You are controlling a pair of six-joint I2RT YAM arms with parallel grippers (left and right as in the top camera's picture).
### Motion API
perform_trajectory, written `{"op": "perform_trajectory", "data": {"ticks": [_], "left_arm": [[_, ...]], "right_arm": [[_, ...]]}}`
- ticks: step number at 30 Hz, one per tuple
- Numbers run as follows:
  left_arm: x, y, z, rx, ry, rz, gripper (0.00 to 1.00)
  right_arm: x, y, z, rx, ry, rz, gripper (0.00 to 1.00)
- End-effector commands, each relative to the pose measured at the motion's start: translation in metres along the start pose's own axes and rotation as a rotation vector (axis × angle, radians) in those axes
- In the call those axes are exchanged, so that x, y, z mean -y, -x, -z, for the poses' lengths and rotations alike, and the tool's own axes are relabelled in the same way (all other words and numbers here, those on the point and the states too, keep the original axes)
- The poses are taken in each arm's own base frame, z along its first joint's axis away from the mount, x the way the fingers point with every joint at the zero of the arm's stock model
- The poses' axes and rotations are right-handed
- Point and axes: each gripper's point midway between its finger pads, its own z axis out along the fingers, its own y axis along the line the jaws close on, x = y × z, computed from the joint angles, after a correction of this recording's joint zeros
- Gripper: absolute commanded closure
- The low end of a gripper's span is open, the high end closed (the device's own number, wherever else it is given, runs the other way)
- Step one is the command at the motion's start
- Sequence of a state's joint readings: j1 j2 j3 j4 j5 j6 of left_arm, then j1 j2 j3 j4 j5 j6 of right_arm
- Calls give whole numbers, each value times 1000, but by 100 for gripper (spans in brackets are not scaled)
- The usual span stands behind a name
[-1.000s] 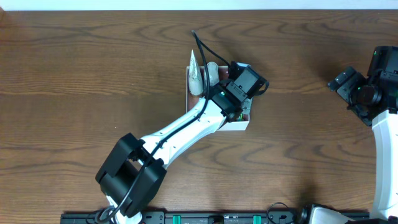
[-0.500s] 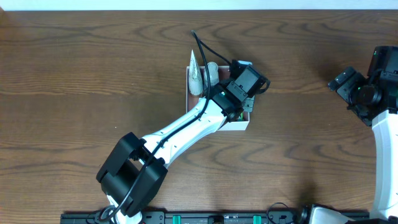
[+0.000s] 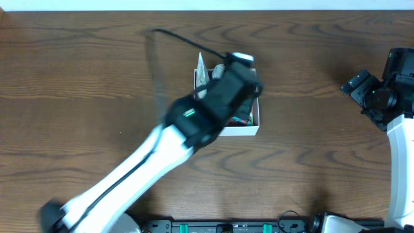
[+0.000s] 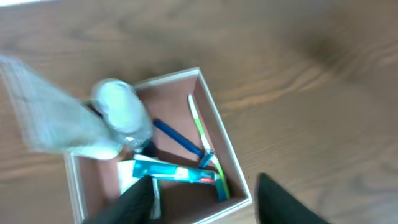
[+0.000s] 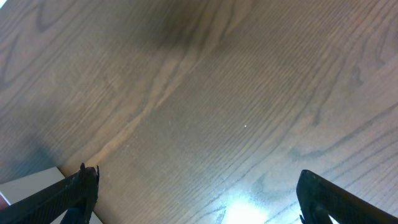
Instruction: Pack container
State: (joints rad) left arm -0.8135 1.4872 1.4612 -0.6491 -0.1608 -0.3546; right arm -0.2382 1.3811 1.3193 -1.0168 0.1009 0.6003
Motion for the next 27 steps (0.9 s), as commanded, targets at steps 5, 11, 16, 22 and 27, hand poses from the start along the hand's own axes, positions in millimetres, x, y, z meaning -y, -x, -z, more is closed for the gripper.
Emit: {"op": "perform_trajectory", "data": {"ticks": [5,11,16,22,27], "left_arm": [[-21,9,98,100,-28,-144,11],[-52,-24,167,90,-23,-185,2],[-82,-68,209,25,-2,-200,2],[-98,-126,238,-114,-45,-175,2],[-103,-135,244,-130,-42,-174,2]], "right_arm": [[-1,5,3,11,5,-22,1],[-1,5,3,11,5,-22,1],[-1,5,3,11,5,-22,1],[-1,5,3,11,5,-22,1],[-1,5,3,11,5,-22,1]]}}
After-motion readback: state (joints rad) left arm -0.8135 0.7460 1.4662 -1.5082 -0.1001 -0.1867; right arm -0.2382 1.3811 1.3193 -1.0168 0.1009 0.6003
